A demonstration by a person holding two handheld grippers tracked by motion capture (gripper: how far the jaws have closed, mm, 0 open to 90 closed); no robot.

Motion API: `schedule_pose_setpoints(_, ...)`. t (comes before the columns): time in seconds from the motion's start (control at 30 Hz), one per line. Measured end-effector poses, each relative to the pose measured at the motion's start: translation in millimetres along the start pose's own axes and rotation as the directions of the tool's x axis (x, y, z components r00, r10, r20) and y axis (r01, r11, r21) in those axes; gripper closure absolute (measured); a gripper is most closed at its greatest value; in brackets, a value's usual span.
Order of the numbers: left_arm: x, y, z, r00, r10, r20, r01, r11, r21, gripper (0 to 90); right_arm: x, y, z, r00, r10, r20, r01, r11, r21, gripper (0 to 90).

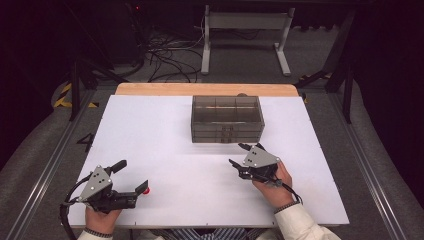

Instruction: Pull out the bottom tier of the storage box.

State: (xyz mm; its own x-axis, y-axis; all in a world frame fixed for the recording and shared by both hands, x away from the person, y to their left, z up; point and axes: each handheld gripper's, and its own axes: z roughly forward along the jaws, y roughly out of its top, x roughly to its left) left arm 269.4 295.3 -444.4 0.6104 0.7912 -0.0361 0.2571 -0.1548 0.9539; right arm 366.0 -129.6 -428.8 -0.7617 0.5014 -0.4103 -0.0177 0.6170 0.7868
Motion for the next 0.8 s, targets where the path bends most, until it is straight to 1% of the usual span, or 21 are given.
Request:
schedule_pose_setpoints(0.13, -0.2, 0.1, 0.1, 1.0000, 0.002, 0.002, -0.002, 1.0000, 0.002, 3.7, 0.2, 0.7, 1.8, 0.9999, -0.010, 0.007, 0.010, 0.9999, 0.002, 43.9)
schedule_pose_setpoints(0.17, -0.2, 0.2, 0.1, 1.0000, 0.002, 0.000, -0.002, 1.0000, 0.004, 3.7, 0.6, 0.8, 4.5, 0.9993, -0.032, 0.018, 0.032, 0.9994, 0.011, 46.0)
schedule_pose_setpoints(0.23, -0.2, 0.2, 0.2, 1.0000, 0.001, 0.001, -0.001, 1.0000, 0.004, 3.7, 1.2, 1.1, 5.8, 0.9991, -0.035, 0.023, 0.034, 0.9993, 0.016, 46.2)
schedule_pose_setpoints(0.3, -0.3, 0.2, 0.2, 1.0000, 0.002, 0.000, -0.002, 1.0000, 0.004, 3.7, 2.4, 1.3, 10.5, 0.9969, -0.066, 0.042, 0.065, 0.9973, 0.035, 47.3)
schedule_pose_setpoints(0.33, -0.3, 0.2, 0.2, 1.0000, 0.002, 0.000, -0.002, 1.0000, 0.004, 3.7, 2.4, 1.3, 10.5, 0.9969, -0.066, 0.042, 0.065, 0.9973, 0.035, 47.3)
schedule_pose_setpoints(0.37, -0.2, 0.0, 0.4, 1.0000, 0.003, 0.000, -0.003, 1.0000, 0.004, 3.7, 3.4, 1.4, 13.5, 0.9943, -0.087, 0.061, 0.084, 0.9952, 0.050, 48.0)
schedule_pose_setpoints(0.4, -0.2, 0.0, 0.4, 1.0000, 0.003, 0.000, -0.003, 1.0000, 0.004, 3.7, 3.4, 1.4, 13.5, 0.9943, -0.087, 0.061, 0.084, 0.9952, 0.050, 48.0)
schedule_pose_setpoints(0.43, -0.1, -0.1, 0.4, 1.0000, 0.001, 0.001, -0.001, 1.0000, 0.004, 3.7, 4.3, 0.9, 17.1, 0.9905, -0.113, 0.079, 0.108, 0.9921, 0.063, 48.7)
schedule_pose_setpoints(0.5, -0.1, 0.0, 0.0, 1.0000, 0.003, 0.001, -0.003, 1.0000, 0.003, 3.7, 5.1, 0.0, 20.5, 0.9873, -0.127, 0.095, 0.120, 0.9899, 0.076, 48.7)
schedule_pose_setpoints(0.53, -0.1, 0.0, 0.0, 1.0000, 0.003, 0.001, -0.003, 1.0000, 0.003, 3.7, 5.1, 0.0, 20.5, 0.9873, -0.127, 0.095, 0.120, 0.9899, 0.076, 48.7)
schedule_pose_setpoints(0.57, 0.0, 0.0, -0.1, 1.0000, 0.003, -0.001, -0.003, 1.0000, 0.002, 3.7, 5.9, -0.9, 23.7, 0.9835, -0.142, 0.112, 0.133, 0.9875, 0.085, 49.7)
schedule_pose_setpoints(0.6, 0.0, 0.0, -0.1, 1.0000, 0.003, -0.001, -0.003, 1.0000, 0.002, 3.7, 5.9, -0.9, 23.7, 0.9835, -0.142, 0.112, 0.133, 0.9875, 0.085, 49.7)
schedule_pose_setpoints(0.63, 0.1, -0.1, -0.1, 1.0000, 0.002, 0.000, -0.002, 1.0000, 0.001, 3.7, 6.9, -1.9, 26.7, 0.9789, -0.160, 0.128, 0.149, 0.9846, 0.092, 50.3)
schedule_pose_setpoints(0.67, 0.1, -0.1, -0.1, 1.0000, 0.002, 0.000, -0.002, 1.0000, 0.001, 3.7, 6.9, -1.9, 26.7, 0.9789, -0.160, 0.128, 0.149, 0.9846, 0.092, 50.3)
schedule_pose_setpoints(0.7, 0.1, -0.2, 0.2, 1.0000, 0.001, -0.001, -0.001, 1.0000, 0.000, 3.7, 7.9, -2.5, 29.5, 0.9741, -0.177, 0.141, 0.164, 0.9816, 0.097, 51.4)
schedule_pose_setpoints(0.73, 0.1, -0.2, 0.2, 1.0000, 0.001, -0.001, -0.001, 1.0000, 0.000, 3.7, 7.9, -2.5, 29.5, 0.9741, -0.177, 0.141, 0.164, 0.9816, 0.097, 51.4)
schedule_pose_setpoints(0.77, 0.2, 0.0, 0.1, 1.0000, 0.001, 0.000, -0.001, 1.0000, -0.002, 3.7, 9.3, -2.5, 32.5, 0.9691, -0.196, 0.150, 0.181, 0.9774, 0.110, 51.5)
schedule_pose_setpoints(0.8, 0.2, 0.0, 0.1, 1.0000, 0.001, 0.000, -0.001, 1.0000, -0.002, 3.6, 9.3, -2.5, 32.5, 0.9691, -0.196, 0.150, 0.181, 0.9774, 0.110, 51.5)
